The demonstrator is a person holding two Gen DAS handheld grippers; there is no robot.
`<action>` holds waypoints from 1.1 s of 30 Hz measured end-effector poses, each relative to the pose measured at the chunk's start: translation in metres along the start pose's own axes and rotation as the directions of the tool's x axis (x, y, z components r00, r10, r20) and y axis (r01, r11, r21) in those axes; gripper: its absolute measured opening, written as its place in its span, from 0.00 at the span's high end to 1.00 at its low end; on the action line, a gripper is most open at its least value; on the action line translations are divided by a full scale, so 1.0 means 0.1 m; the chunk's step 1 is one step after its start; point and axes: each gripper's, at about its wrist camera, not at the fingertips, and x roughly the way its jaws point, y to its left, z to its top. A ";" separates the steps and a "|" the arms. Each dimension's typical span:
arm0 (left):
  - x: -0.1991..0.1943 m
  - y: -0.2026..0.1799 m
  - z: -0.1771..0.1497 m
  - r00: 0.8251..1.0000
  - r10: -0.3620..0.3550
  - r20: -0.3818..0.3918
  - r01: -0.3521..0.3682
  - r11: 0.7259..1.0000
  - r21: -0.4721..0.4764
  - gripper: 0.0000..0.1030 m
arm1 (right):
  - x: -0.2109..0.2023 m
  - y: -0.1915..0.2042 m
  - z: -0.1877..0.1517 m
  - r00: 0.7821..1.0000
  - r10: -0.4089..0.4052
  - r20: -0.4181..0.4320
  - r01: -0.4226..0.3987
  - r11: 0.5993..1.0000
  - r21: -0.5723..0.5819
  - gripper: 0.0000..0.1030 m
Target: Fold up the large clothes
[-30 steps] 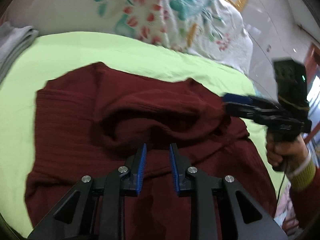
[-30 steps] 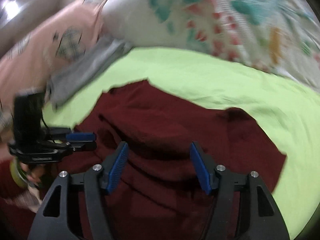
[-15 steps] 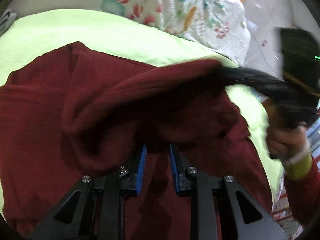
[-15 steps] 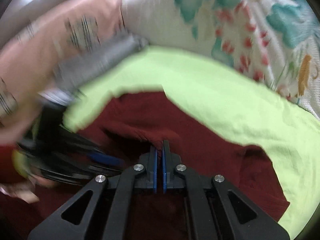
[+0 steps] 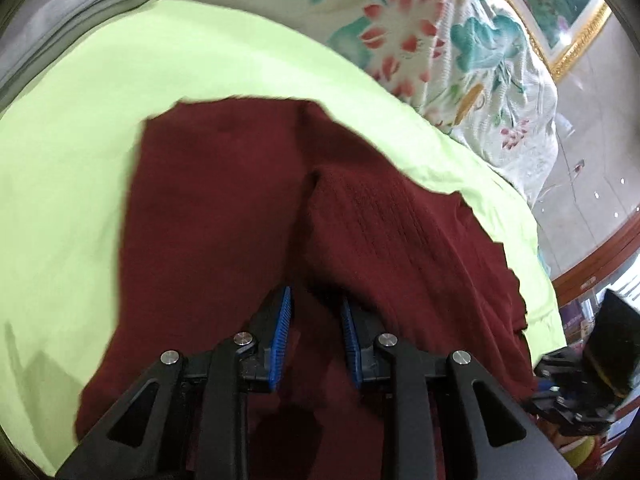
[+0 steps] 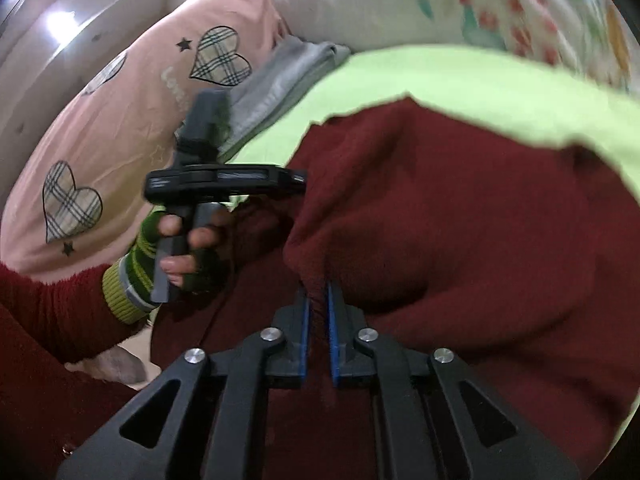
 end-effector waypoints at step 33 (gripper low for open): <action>-0.20 -0.18 0.06 0.996 -0.088 0.011 0.087 0.992 0.086 0.98 | -0.73 -1.24 -0.26 0.887 -0.317 0.337 0.067 0.809 0.585 0.96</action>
